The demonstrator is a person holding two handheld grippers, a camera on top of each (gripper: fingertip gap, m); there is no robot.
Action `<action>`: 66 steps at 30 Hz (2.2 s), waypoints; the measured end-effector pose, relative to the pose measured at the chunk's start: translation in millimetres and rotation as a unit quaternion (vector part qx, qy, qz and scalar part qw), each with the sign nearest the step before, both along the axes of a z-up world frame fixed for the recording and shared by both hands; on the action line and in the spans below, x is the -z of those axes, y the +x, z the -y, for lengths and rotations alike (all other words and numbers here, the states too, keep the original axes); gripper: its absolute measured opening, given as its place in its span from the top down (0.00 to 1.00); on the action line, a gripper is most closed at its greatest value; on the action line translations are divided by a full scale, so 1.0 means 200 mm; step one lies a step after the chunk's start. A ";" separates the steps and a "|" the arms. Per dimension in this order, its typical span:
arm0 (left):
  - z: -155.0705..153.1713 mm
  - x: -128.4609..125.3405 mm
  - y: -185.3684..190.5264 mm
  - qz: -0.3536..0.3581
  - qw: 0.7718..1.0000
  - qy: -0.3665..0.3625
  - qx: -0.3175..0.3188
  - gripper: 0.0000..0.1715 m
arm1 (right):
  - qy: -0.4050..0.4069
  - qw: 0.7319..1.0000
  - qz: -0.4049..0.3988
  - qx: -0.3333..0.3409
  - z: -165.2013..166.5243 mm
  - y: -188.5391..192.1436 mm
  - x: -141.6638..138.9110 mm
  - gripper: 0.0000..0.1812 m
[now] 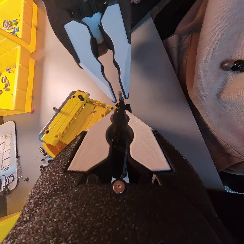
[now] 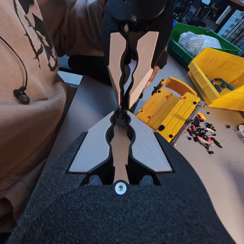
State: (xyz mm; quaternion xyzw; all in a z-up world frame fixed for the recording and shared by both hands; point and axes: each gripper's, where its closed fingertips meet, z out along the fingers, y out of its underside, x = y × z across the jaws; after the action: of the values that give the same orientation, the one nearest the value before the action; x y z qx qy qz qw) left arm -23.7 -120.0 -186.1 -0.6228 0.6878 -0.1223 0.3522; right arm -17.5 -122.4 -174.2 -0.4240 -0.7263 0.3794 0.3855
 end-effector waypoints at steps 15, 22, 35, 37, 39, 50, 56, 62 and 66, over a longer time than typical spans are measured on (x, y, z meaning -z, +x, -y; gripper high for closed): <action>-0.02 0.00 0.01 -0.005 1.000 -0.028 -0.012 0.93 | -0.026 0.997 -0.068 0.034 -0.02 0.01 -0.05 0.99; -0.04 0.00 0.02 0.017 0.999 -0.042 -0.019 0.94 | -0.077 0.971 -0.220 0.055 -0.12 0.12 -0.53 0.98; -0.01 -0.40 -0.13 0.241 0.970 -0.030 -0.020 0.83 | -0.066 0.978 0.015 0.199 -0.92 -0.36 0.01 0.98; -0.06 -0.42 -0.26 0.281 0.957 -0.047 -0.045 0.81 | -0.069 0.976 0.048 0.200 -0.97 -0.44 0.13 0.98; -0.03 -0.35 -0.36 0.290 0.951 -0.103 -0.037 0.75 | -0.074 0.973 0.081 0.202 -1.00 -0.49 0.23 0.97; 0.02 0.00 -0.32 0.191 0.964 -0.182 -0.036 0.83 | -0.101 0.975 0.041 0.193 -1.03 -0.52 0.15 0.91; -0.02 0.01 -0.27 0.204 0.962 -0.177 -0.048 0.83 | -0.107 0.979 -0.051 0.165 -0.97 -0.35 -0.22 0.91; -0.08 0.00 -0.21 0.213 0.963 -0.154 -0.066 0.83 | -0.074 0.983 -0.083 0.145 -0.80 -0.12 -0.39 0.91; -0.14 0.00 -0.16 0.222 0.961 -0.137 -0.090 0.84 | -0.071 0.987 -0.084 0.113 -0.63 -0.02 -0.36 0.91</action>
State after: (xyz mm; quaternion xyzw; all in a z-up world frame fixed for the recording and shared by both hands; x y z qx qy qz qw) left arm -56.7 -92.9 -186.6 -0.6818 0.5097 -0.3186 0.4169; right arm -20.6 4.5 -102.0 -0.4968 -0.6098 0.4183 0.4543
